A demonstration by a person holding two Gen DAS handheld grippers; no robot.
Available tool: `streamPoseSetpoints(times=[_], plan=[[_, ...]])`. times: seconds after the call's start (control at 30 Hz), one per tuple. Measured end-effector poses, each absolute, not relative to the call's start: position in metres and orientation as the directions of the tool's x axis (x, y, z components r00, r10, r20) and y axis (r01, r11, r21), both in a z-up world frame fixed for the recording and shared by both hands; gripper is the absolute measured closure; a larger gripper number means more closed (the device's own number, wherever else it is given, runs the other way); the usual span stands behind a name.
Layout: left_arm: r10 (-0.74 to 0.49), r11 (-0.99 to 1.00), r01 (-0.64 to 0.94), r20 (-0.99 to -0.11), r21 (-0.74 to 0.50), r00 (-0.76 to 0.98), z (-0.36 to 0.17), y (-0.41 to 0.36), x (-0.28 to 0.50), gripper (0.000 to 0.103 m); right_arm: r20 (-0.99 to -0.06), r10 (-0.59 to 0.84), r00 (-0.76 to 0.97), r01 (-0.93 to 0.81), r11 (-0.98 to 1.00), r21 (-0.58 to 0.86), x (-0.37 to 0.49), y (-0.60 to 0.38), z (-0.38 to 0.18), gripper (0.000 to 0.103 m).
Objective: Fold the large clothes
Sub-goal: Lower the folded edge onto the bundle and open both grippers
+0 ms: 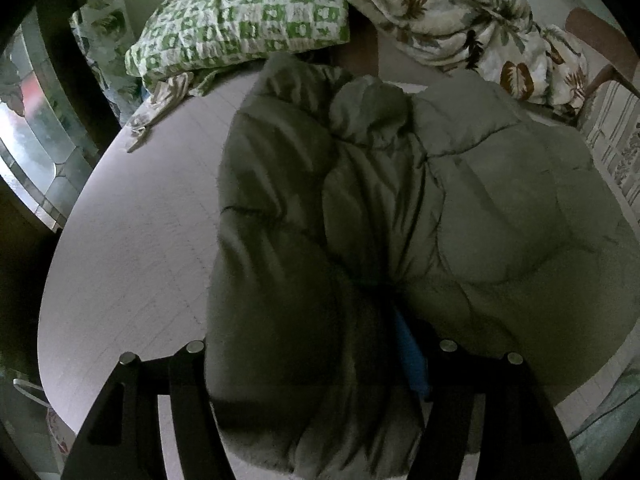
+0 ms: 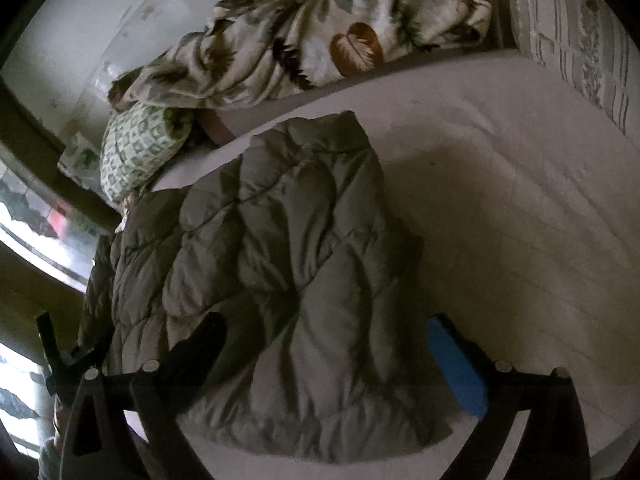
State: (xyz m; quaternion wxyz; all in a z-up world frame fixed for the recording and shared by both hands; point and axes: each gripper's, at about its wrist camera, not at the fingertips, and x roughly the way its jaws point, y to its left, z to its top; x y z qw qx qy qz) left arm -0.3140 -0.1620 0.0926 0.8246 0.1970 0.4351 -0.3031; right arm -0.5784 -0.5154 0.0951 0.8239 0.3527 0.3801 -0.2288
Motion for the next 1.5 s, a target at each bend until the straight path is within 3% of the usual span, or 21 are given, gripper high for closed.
streamPoseSetpoints(times=[0.07,0.37,0.57,0.8,0.9,1.33,1.5], plan=[[-0.326,0.747,0.660,-0.823,0.078,0.466,0.097,-0.156,-0.316,0.029,-0.790,-0.109,0.604,0.631,0.671,0.389,-0.580,-0.504,0.100,0.001],[-0.351,0.749,0.658,-0.795,0.078,0.494,0.112,-0.142,-0.325,0.026,-0.815,-0.057,0.576,0.589,0.721,0.366,-0.569,-0.468,0.088,0.001],[-0.383,0.703,0.705,-0.785,0.093,0.487,0.106,-0.149,-0.362,0.023,-0.840,-0.103,0.533,0.613,0.731,0.300,-0.569,-0.442,0.081,0.001],[-0.313,0.687,0.697,-0.783,0.205,0.538,0.070,-0.166,-0.379,0.016,-0.892,-0.240,0.383,0.655,0.751,0.079,-0.564,-0.423,0.052,0.000],[-0.310,0.706,0.683,-0.786,0.186,0.534,0.062,-0.165,-0.372,0.010,-0.897,-0.239,0.371,0.659,0.748,0.074,-0.561,-0.426,0.039,0.000],[-0.319,0.747,0.640,-0.748,0.180,0.582,0.058,-0.162,-0.382,0.008,-0.876,-0.313,0.368,0.682,0.731,0.025,-0.560,-0.410,0.039,0.000],[-0.336,0.743,0.645,-0.734,0.180,0.591,0.060,-0.156,-0.387,0.007,-0.859,-0.306,0.410,0.718,0.689,0.096,-0.582,-0.396,0.044,0.000]])
